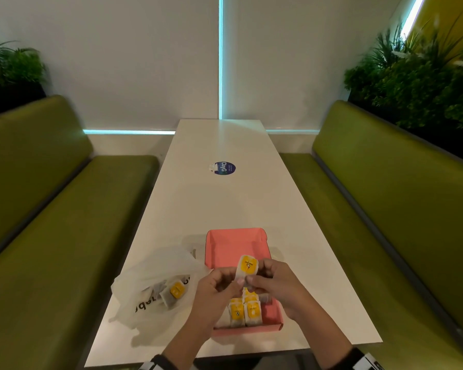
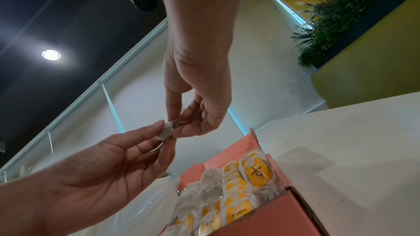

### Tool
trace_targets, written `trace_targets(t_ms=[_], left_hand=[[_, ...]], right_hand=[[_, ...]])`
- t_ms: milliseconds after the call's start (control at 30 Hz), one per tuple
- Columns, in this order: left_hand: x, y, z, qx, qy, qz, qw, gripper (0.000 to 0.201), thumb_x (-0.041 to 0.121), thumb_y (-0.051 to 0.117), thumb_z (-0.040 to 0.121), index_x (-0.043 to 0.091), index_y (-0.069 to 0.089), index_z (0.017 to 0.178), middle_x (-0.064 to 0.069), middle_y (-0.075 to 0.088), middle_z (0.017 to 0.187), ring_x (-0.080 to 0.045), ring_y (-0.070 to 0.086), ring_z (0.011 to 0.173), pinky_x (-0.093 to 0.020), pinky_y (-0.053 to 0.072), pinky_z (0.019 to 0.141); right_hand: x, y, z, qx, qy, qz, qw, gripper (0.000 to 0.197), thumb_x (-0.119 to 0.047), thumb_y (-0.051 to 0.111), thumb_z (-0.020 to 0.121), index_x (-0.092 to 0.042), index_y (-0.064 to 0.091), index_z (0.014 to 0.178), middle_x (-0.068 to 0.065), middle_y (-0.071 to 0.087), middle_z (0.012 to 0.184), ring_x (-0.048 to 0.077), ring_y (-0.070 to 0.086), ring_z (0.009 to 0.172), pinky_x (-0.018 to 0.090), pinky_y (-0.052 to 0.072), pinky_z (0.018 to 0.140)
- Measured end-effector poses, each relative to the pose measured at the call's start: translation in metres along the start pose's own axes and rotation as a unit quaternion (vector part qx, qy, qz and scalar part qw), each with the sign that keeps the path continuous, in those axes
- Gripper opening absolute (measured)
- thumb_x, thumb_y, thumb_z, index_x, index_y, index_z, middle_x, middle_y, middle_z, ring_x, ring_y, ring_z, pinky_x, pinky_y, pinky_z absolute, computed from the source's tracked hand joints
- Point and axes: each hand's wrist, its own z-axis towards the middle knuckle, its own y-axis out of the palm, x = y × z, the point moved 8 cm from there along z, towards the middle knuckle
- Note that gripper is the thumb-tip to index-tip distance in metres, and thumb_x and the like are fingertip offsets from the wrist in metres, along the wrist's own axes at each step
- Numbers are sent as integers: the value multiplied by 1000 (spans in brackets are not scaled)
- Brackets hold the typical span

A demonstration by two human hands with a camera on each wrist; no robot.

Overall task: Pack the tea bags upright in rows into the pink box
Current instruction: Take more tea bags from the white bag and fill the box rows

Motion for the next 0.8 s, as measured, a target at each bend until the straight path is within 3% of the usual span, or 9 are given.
trace_targets(t_ms=[133, 200, 267, 367, 467, 600, 667, 733, 800], left_hand=[[1, 3, 0, -19, 9, 7, 1000, 18, 12, 70, 81, 12, 69, 99, -6, 73, 89, -26, 68, 88, -35, 56, 79], [1, 6, 0, -34, 11, 12, 999, 17, 9, 71, 80, 10, 68, 97, -6, 73, 88, -24, 69, 88, -35, 56, 80], [1, 7, -1, -42, 13, 15, 999, 16, 6, 71, 79, 7, 68, 95, -8, 73, 86, -24, 68, 86, -34, 56, 78], [1, 6, 1, -44, 21, 27, 998, 18, 8, 74, 78, 8, 67, 95, -8, 72, 85, -22, 67, 82, -31, 55, 74], [-1, 6, 1, -44, 18, 49, 998, 23, 7, 77, 75, 10, 66, 95, -5, 71, 88, -16, 67, 80, -24, 54, 70], [-11, -3, 3, -23, 27, 157, 987, 24, 11, 76, 75, 24, 65, 92, 6, 64, 103, -11, 62, 84, -20, 51, 74], [-16, -7, 4, -24, 46, 202, 978, 21, 12, 74, 77, 24, 67, 92, 6, 60, 105, -7, 59, 81, -13, 47, 72], [-25, -8, 4, -27, 47, 223, 973, 16, 12, 72, 78, 20, 68, 92, 4, 58, 96, -5, 54, 76, -10, 43, 68], [-35, -10, 4, -26, 48, 247, 967, 12, 13, 71, 79, 20, 67, 88, 5, 53, 79, -6, 50, 69, -10, 41, 64]], right_hand=[[-4, -2, 1, -4, 2, -17, 1000, 20, -10, 74, 76, -13, 65, 94, 5, 67, 83, 15, 61, 72, 27, 51, 66], [-8, -5, 2, 13, -18, -49, 999, 10, -6, 72, 78, -13, 66, 82, 1, 61, 73, 14, 55, 70, 26, 47, 64], [-9, -8, 2, 23, -33, -66, 997, 12, -4, 70, 79, -14, 65, 75, -1, 58, 69, 13, 52, 69, 25, 45, 62], [-14, -1, 0, -29, -51, -87, 994, 20, -6, 77, 71, -16, 66, 85, 1, 62, 81, 14, 55, 74, 22, 48, 63], [-12, 1, 3, -51, -47, -218, 973, 23, -15, 79, 69, -19, 69, 89, 1, 64, 87, 12, 57, 79, 20, 48, 66], [-14, -19, 14, 35, -65, -326, 942, 12, -9, 70, 73, -2, 61, 72, 7, 57, 68, 21, 53, 65, 36, 47, 62], [-11, -29, 16, 61, -55, -349, 934, 11, -7, 67, 75, -9, 60, 67, 4, 60, 69, 25, 60, 72, 35, 50, 66], [-4, -31, 18, 57, -33, -380, 923, 23, -5, 64, 76, -20, 53, 62, -2, 57, 67, 21, 58, 73, 26, 46, 61], [2, -29, 19, 53, -20, -414, 909, 20, -3, 58, 75, -19, 53, 65, 2, 59, 72, 22, 59, 76, 23, 43, 59]])
